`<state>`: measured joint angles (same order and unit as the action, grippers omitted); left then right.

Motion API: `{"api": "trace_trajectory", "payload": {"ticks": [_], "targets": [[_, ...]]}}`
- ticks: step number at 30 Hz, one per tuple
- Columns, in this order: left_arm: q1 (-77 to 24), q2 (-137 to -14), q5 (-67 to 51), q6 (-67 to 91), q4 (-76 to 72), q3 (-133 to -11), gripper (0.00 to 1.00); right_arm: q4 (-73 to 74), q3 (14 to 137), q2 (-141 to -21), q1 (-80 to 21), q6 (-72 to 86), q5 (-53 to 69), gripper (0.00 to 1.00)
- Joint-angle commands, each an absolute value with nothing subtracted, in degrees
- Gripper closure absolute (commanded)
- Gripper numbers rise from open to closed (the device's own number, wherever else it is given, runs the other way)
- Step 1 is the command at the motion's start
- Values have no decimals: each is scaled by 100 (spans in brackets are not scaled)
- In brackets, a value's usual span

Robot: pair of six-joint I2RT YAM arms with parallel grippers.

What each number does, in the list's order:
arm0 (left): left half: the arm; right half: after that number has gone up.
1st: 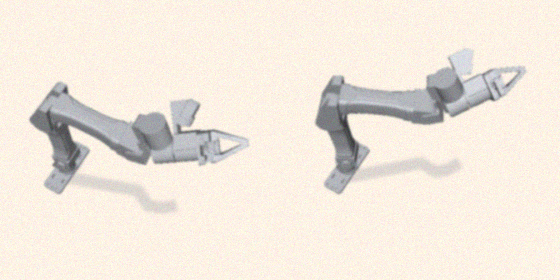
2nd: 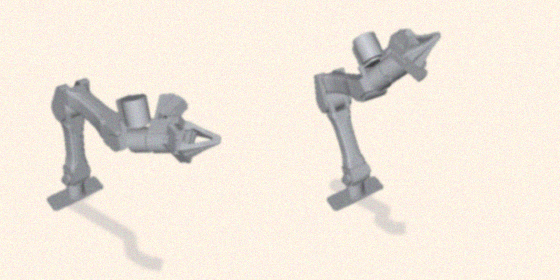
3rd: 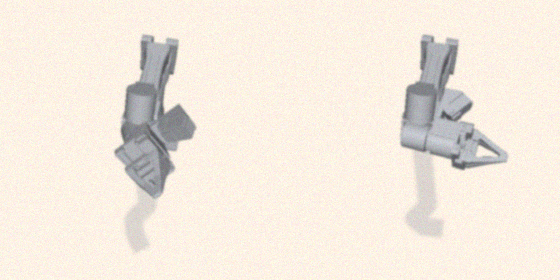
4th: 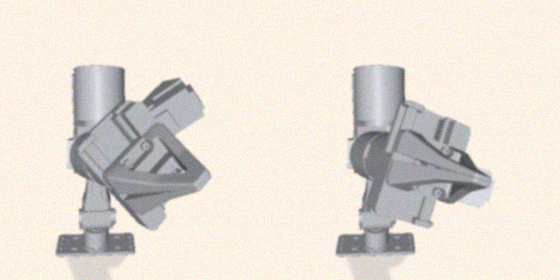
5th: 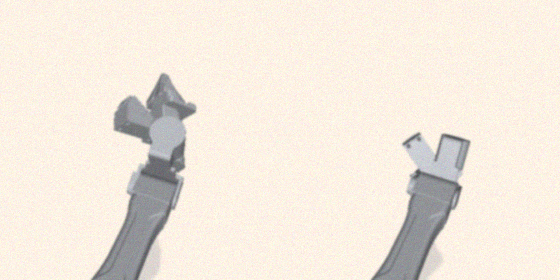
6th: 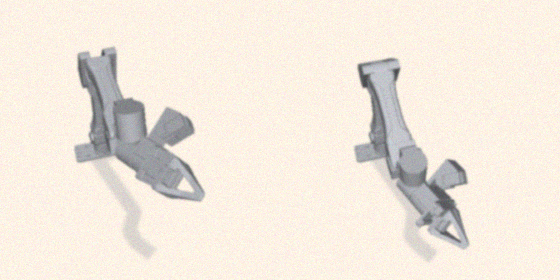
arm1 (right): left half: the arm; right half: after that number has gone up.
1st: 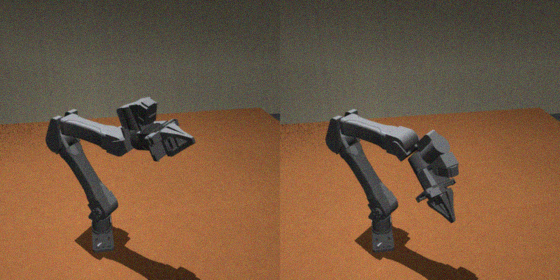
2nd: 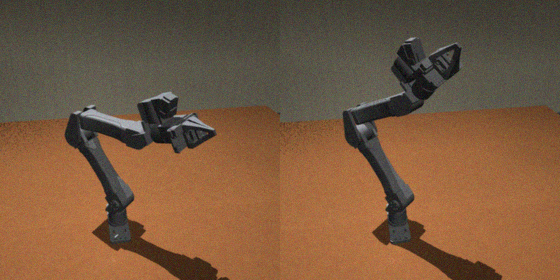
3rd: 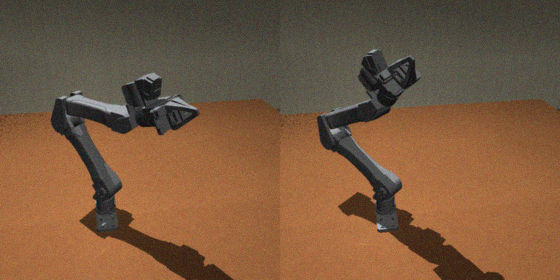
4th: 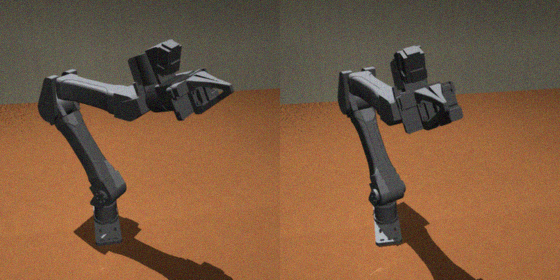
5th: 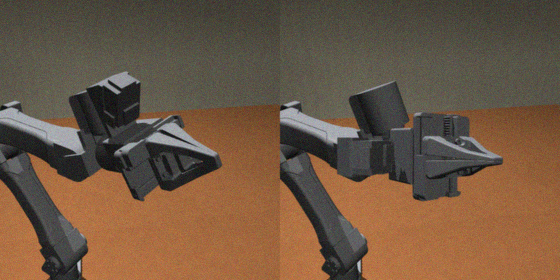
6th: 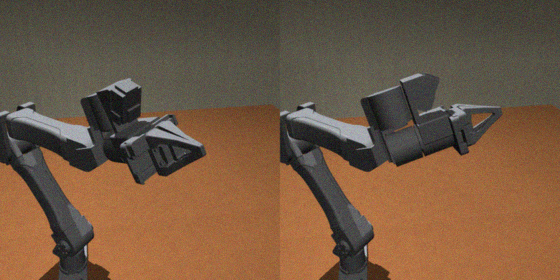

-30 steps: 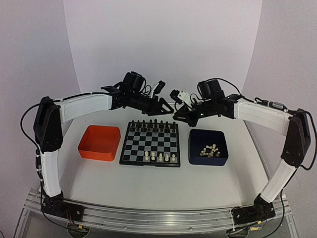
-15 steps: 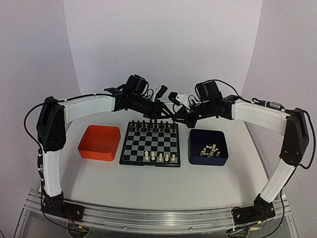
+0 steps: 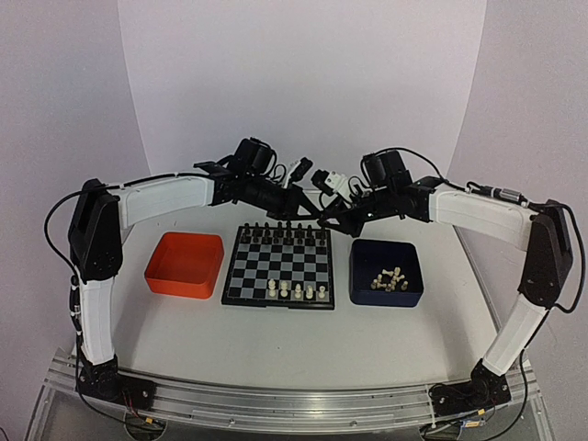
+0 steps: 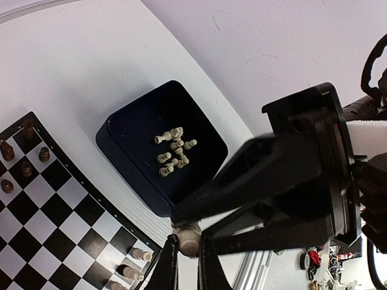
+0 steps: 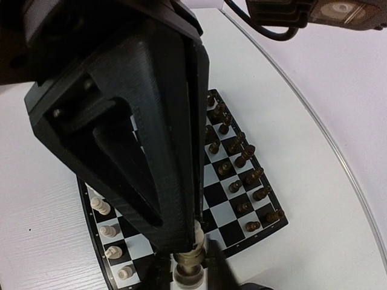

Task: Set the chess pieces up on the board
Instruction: Place the chess piece on the chessboard.

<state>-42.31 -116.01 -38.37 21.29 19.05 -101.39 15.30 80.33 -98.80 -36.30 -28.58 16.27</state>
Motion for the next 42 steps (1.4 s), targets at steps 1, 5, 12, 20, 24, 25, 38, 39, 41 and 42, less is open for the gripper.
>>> {"api": "trace_trajectory", "payload": {"ticks": [1,5,12,20,24,25,38,39,41,42], "targets": [[-4298,-11218,-3572,1959,1770,-9979,100,1128,8020,-9859,-3720,-2736,1745,64],[-4297,-11036,-3084,1883,1812,-9885,100,1129,7895,-9777,-3718,-2710,1892,47],[-4295,-10551,-1679,1639,2321,-9726,100,1117,7618,-9477,-3722,-2560,1778,13],[-4298,-9717,-288,1602,3220,-9094,100,1088,7291,-9122,-3711,-2129,708,10],[-4297,-9396,166,1942,3611,-8581,100,980,7289,-9108,-3702,-1612,-579,9],[-4296,-9323,172,2023,3632,-8444,100,954,7306,-9131,-3699,-1460,-966,9],[-4555,-8787,40,2487,2841,-6703,100,769,7087,-9062,-3595,-441,-2456,7],[-4565,-8776,54,2487,2786,-6621,100,766,7063,-9040,-3595,-390,-2498,7],[-4585,-8767,69,2478,2673,-6525,100,770,7016,-9002,-3589,-346,-2526,6],[-4603,-8771,78,2465,2622,-6479,100,764,6992,-8979,-3591,-322,-2542,6]]}}
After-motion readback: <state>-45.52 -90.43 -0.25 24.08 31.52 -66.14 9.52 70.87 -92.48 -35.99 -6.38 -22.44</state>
